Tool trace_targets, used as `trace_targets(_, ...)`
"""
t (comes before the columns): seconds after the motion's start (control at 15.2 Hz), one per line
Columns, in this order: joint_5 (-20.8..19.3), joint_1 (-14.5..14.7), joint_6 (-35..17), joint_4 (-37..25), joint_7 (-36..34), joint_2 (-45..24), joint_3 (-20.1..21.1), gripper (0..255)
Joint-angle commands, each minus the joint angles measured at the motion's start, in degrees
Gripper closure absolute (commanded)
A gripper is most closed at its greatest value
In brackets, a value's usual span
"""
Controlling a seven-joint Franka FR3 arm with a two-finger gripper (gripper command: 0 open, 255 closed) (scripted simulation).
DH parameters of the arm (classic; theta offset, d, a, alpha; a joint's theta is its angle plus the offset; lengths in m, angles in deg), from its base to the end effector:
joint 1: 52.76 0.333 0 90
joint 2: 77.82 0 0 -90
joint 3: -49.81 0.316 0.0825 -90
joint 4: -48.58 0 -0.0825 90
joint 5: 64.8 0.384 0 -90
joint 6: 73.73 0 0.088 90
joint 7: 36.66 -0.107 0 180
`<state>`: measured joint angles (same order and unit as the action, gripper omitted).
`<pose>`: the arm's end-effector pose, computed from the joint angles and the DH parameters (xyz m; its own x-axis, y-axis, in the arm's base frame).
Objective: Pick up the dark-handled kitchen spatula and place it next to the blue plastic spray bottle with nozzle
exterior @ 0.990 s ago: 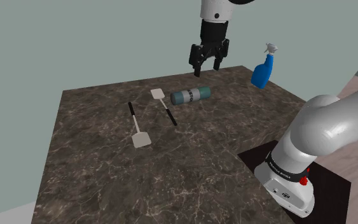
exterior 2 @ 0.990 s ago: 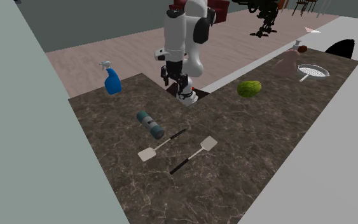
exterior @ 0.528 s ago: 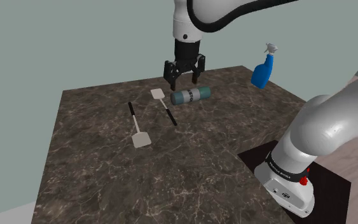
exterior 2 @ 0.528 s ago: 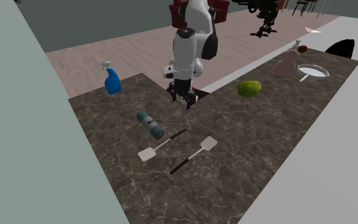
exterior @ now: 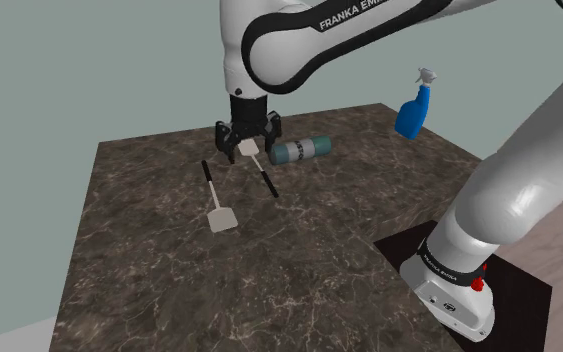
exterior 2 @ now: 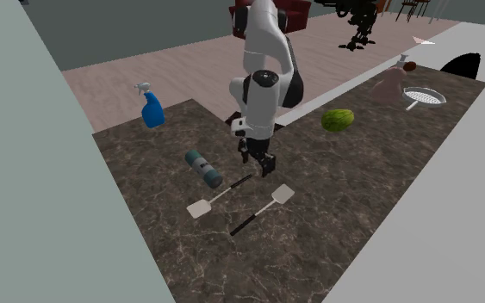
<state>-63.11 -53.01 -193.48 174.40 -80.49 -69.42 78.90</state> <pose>0.4423 0.2514 0.4411 0.9601 -0.2754 0.0480 -0.2765 -0.9609 0.0165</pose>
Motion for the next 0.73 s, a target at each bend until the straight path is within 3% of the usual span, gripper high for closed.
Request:
trace_targets(0.0, -2.5, -0.1, -1.8, -2.3, -3.9, -4.4, 1.3, 0)
trace_targets(0.46, -13.9, 3.4, -5.0, -14.1, -17.9, -21.8, 2.3, 0)
trace_targets(0.66, -14.9, 3.9, -6.3, -14.0, -18.7, -23.2, 1.8, 0)
